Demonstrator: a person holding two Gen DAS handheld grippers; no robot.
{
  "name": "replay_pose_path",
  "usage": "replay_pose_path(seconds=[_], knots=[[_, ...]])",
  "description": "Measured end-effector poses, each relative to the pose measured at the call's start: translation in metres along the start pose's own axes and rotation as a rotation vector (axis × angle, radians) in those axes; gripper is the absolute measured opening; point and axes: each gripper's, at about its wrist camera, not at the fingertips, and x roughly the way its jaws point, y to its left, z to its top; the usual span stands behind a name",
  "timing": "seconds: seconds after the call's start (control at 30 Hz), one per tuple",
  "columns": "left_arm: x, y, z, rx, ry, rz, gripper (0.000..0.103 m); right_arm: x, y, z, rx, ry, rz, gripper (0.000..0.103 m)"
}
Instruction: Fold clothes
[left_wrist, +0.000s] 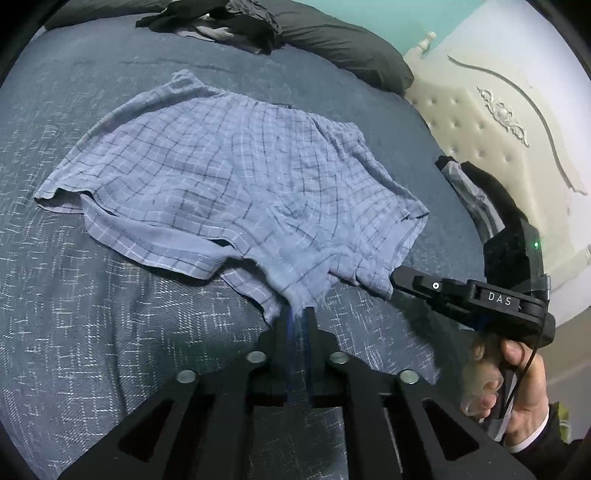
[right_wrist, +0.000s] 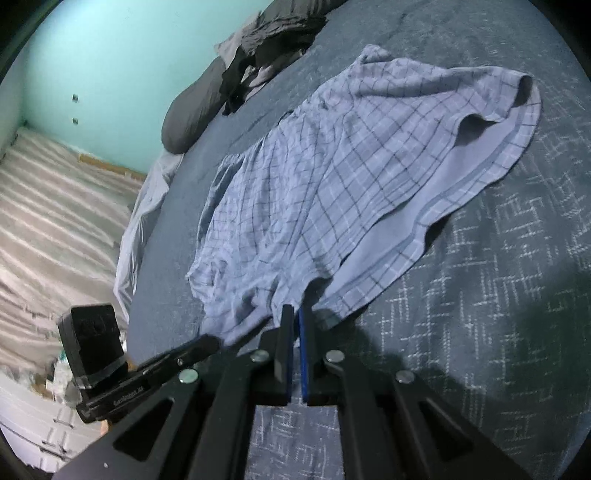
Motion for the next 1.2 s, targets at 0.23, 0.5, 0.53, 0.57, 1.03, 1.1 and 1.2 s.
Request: replay_pose_path(seconds=[0.23,0.5,0.53,0.57,1.03,1.1,1.2], knots=[[-0.002,0.007,0.016,-0.040,-0.049,-0.004,0.044,-0.003,-0.003,0.010,0.041,-0.035,0.035,0.036],[0.015,0.022,0.030,-0.099,-0.053,-0.022,0.042,0.008,-0.004,0.015,0.049,-0.031,0.028,0.036],[0.016,0.024,0.030,-0.104,-0.049,-0.026,0.040,0.009,-0.004,0.015,0.046,-0.032,0.024,0.035],[0.018,0.026,0.029,-0.109,-0.044,-0.024,0.034,0.010,-0.004,0.015,0.044,-0.033,0.021,0.031],[0.015,0.022,0.026,-0.083,-0.042,-0.043,0.003,0.008,0.009,0.010,0.003,-0.050,0.027,0.002],[0.010,0.021,0.025,-0.078,-0.048,-0.041,0.003,0.006,0.010,0.009,-0.001,-0.052,0.031,0.002],[0.005,0.021,0.022,-0.074,-0.051,-0.038,0.003,0.004,0.010,0.008,-0.002,-0.050,0.031,0.002]])
